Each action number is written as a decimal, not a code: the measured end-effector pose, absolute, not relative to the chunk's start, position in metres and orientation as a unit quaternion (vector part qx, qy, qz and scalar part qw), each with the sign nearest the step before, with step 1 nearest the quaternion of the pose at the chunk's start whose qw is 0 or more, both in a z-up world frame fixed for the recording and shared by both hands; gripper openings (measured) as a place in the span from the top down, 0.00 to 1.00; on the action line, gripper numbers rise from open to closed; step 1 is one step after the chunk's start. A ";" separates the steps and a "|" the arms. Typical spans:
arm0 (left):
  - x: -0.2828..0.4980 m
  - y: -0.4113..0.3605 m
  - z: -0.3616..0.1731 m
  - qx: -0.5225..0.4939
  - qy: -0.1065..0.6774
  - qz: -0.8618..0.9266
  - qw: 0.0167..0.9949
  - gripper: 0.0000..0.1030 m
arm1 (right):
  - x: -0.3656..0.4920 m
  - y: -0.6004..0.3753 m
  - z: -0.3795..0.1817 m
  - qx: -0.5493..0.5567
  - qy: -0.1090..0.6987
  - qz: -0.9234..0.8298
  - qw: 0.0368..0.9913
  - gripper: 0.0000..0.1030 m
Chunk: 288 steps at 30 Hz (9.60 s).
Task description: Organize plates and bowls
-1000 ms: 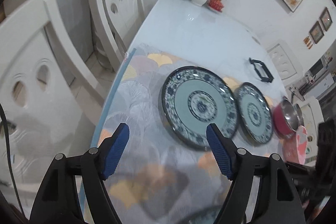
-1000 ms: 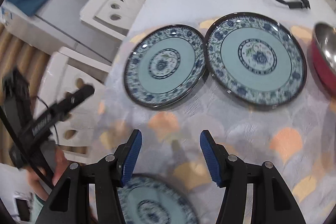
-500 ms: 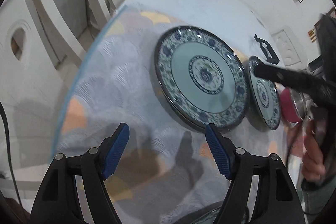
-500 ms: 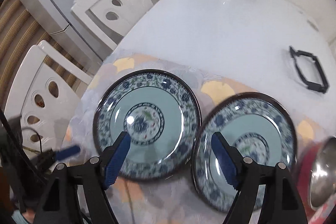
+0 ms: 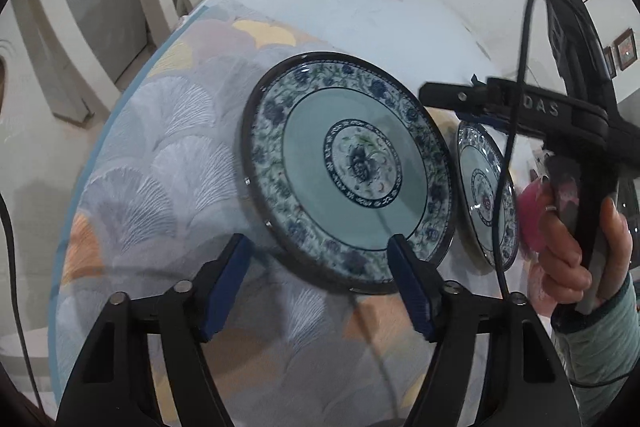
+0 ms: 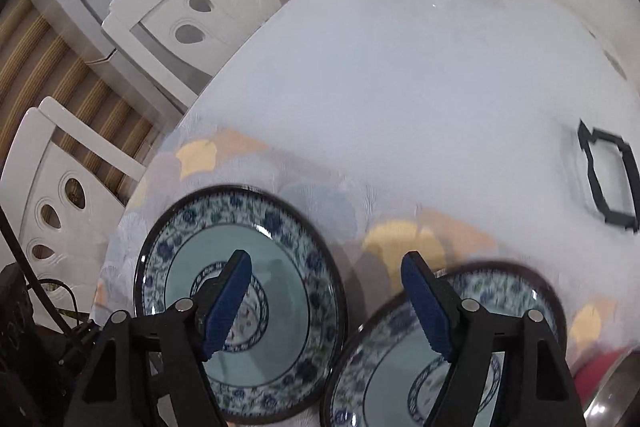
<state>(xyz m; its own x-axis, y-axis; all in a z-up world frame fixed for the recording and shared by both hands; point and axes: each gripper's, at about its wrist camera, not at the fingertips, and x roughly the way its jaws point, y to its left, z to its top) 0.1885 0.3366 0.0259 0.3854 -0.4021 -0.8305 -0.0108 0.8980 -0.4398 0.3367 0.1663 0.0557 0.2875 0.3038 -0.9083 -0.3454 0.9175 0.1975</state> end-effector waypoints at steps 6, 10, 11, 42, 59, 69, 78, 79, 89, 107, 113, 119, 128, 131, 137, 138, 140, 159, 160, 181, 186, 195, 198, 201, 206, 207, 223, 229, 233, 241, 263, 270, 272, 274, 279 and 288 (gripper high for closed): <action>0.188 0.339 0.023 -0.206 0.528 -0.117 0.815 0.41 | 0.349 0.189 0.042 -0.079 0.578 0.196 0.788 0.56; 0.191 0.335 0.024 -0.194 0.522 -0.118 0.822 0.42 | 0.352 0.194 0.031 -0.066 0.600 0.216 0.767 0.66; 0.192 0.333 0.024 -0.193 0.521 -0.115 0.823 0.43 | 0.351 0.195 0.031 -0.068 0.601 0.218 0.766 0.66; 0.149 0.387 0.066 -0.348 0.475 -0.071 0.805 0.63 | 0.244 0.167 0.066 0.036 0.612 0.189 0.767 0.66; 0.030 0.372 0.092 -0.298 0.491 -0.104 0.812 0.63 | 0.092 0.160 0.115 0.037 0.593 0.164 0.788 0.65; -0.013 0.371 0.069 -0.289 0.528 -0.095 0.793 0.63 | 0.035 0.173 0.107 -0.019 0.592 0.155 0.790 0.64; -0.025 0.372 0.055 -0.273 0.552 -0.081 0.784 0.63 | 0.017 0.171 0.079 -0.001 0.619 0.160 0.769 0.63; -0.026 0.372 0.053 -0.273 0.555 -0.079 0.782 0.63 | 0.016 0.170 0.076 0.003 0.621 0.161 0.767 0.63; -0.026 0.367 0.044 -0.262 0.563 -0.072 0.781 0.63 | 0.009 0.162 0.057 0.028 0.635 0.156 0.757 0.63; -0.017 0.354 0.038 -0.233 0.578 -0.074 0.779 0.63 | 0.003 0.153 0.046 0.030 0.637 0.131 0.759 0.63; -0.018 0.354 0.041 -0.237 0.570 -0.076 0.783 0.63 | 0.002 0.141 0.047 0.058 0.634 0.130 0.760 0.63; -0.006 0.359 0.049 -0.243 0.545 -0.071 0.800 0.63 | 0.003 0.138 0.052 0.075 0.617 0.135 0.772 0.63; -0.005 0.354 0.058 -0.232 0.538 -0.074 0.807 0.60 | -0.012 0.122 0.060 0.078 0.607 0.129 0.780 0.63; -0.014 0.353 0.055 -0.230 0.544 -0.073 0.803 0.60 | -0.023 0.122 0.056 0.077 0.616 0.126 0.774 0.63; -0.014 0.345 0.055 -0.211 0.549 -0.060 0.806 0.59 | -0.033 0.123 0.053 0.084 0.620 0.131 0.769 0.63; -0.012 0.345 0.059 -0.205 0.544 -0.054 0.812 0.59 | -0.034 0.120 0.057 0.084 0.614 0.129 0.774 0.63; -0.003 0.343 0.069 -0.191 0.534 -0.049 0.822 0.59 | -0.034 0.112 0.064 0.081 0.604 0.121 0.783 0.63; 0.094 0.224 0.150 -0.145 0.484 -0.173 0.845 0.44 | 0.036 0.007 0.105 0.188 0.582 0.073 0.788 0.46; 0.100 0.222 0.152 -0.149 0.485 -0.174 0.844 0.44 | 0.041 0.007 0.107 0.189 0.579 0.073 0.790 0.46; 0.253 0.216 0.063 -0.179 0.555 -0.185 0.791 0.47 | 0.174 -0.003 0.050 0.238 0.584 -0.006 0.776 0.47; 0.278 0.215 0.048 -0.172 0.560 -0.189 0.788 0.51 | 0.189 -0.001 0.041 0.227 0.583 -0.008 0.780 0.47; 0.301 0.206 0.032 -0.152 0.562 -0.213 0.784 0.63 | 0.210 0.008 0.030 0.202 0.586 0.005 0.785 0.55; 0.303 0.204 0.026 -0.152 0.562 -0.218 0.783 0.72 | 0.213 0.010 0.021 0.196 0.597 0.007 0.778 0.60; 0.300 0.202 0.025 -0.153 0.558 -0.227 0.783 0.76 | 0.211 0.015 0.021 0.176 0.592 0.009 0.787 0.61; 0.298 0.195 0.025 -0.128 0.555 -0.227 0.790 0.76 | 0.210 0.020 0.020 0.147 0.586 0.015 0.797 0.61; 0.300 0.196 0.025 -0.128 0.555 -0.228 0.789 0.76 | 0.210 0.020 0.020 0.146 0.585 0.016 0.798 0.61; 0.282 0.190 0.035 -0.055 0.523 -0.234 0.818 0.76 | 0.205 0.023 0.022 0.100 0.563 0.043 0.819 0.60; 0.261 0.213 0.047 -0.069 0.519 -0.231 0.820 0.76 | 0.190 0.025 0.033 0.085 0.555 0.073 0.824 0.60; 0.238 0.225 0.062 -0.066 0.513 -0.221 0.827 0.76 | 0.174 0.034 0.052 0.064 0.545 0.092 0.831 0.60; 0.178 0.264 0.104 -0.099 0.484 -0.186 0.849 0.76 | 0.138 0.063 0.094 0.060 0.522 0.125 0.841 0.60; 0.016 0.322 0.153 -0.126 0.426 -0.144 0.884 0.76 | 0.004 0.122 0.149 0.017 0.478 0.181 0.859 0.56; -0.023 0.327 0.124 -0.134 0.452 -0.130 0.872 0.76 | -0.034 0.134 0.122 -0.026 0.507 0.191 0.840 0.53; -0.029 0.326 0.115 -0.134 0.461 -0.127 0.868 0.76 | -0.040 0.134 0.111 -0.023 0.522 0.190 0.831 0.53; -0.034 0.325 0.107 -0.129 0.472 -0.123 0.864 0.76 | -0.046 0.134 0.100 -0.015 0.538 0.192 0.821 0.53; -0.045 0.326 0.090 -0.126 0.489 -0.122 0.854 0.76 | -0.053 0.134 0.079 -0.010 0.563 0.190 0.804 0.53; -0.055 0.324 0.068 -0.126 0.505 -0.117 0.846 0.76 | -0.055 0.134 0.058 -0.002 0.594 0.188 0.782 0.53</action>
